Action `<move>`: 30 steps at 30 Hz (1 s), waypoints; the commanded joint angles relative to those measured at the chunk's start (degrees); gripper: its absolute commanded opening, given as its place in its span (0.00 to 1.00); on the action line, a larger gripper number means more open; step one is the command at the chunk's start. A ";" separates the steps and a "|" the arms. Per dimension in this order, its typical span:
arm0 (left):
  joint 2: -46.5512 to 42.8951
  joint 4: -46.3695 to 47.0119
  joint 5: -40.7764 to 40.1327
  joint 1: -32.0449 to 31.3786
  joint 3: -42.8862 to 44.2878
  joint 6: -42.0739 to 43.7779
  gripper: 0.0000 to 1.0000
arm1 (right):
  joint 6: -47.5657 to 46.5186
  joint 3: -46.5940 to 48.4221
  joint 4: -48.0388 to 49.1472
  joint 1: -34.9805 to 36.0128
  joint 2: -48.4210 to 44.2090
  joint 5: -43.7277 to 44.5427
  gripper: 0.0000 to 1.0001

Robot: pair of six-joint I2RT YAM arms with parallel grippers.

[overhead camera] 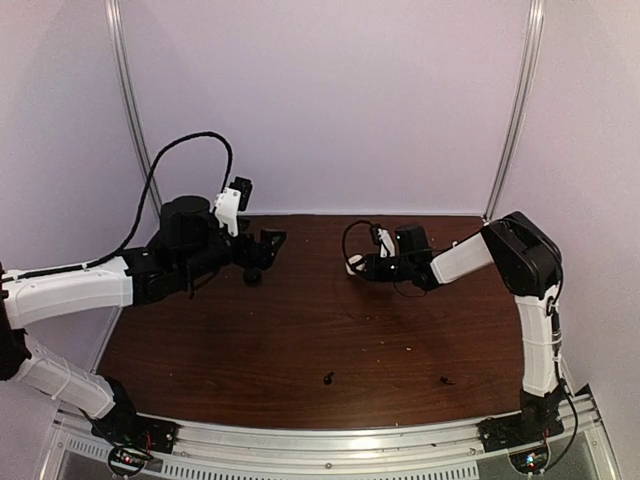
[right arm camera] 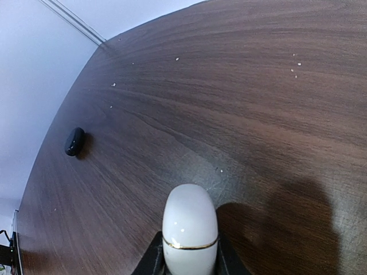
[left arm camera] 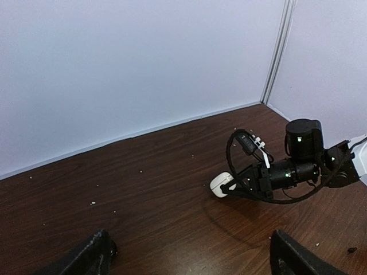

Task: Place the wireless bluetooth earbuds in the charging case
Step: Place the charging case with the earbuds at the center of the board, then pick up the charging case from the center of the board.

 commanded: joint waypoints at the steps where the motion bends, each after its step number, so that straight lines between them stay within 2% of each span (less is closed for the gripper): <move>1: 0.35 0.29 0.16 3.81 -1.15 -4.25 0.98 | 0.05 1.40 -0.85 -0.63 0.91 0.72 0.27; 7: 1.05 1.09 5.57 9.39 -2.99 -8.26 0.98 | -0.75 1.18 -2.53 -1.13 0.46 2.27 0.40; 18: 9.59 -6.56 13.67 19.81 0.64 -8.78 0.98 | -2.89 -4.19 -3.31 -3.35 -6.20 4.43 0.69; 22: 14.83 -7.97 15.19 22.02 2.93 -8.08 0.96 | -4.08 -7.20 -3.25 -3.98 -10.12 5.08 0.74; 30: 27.35 -13.28 15.48 22.25 11.83 -2.62 0.89 | -5.63 -11.77 -2.06 -4.29 -19.03 4.21 0.80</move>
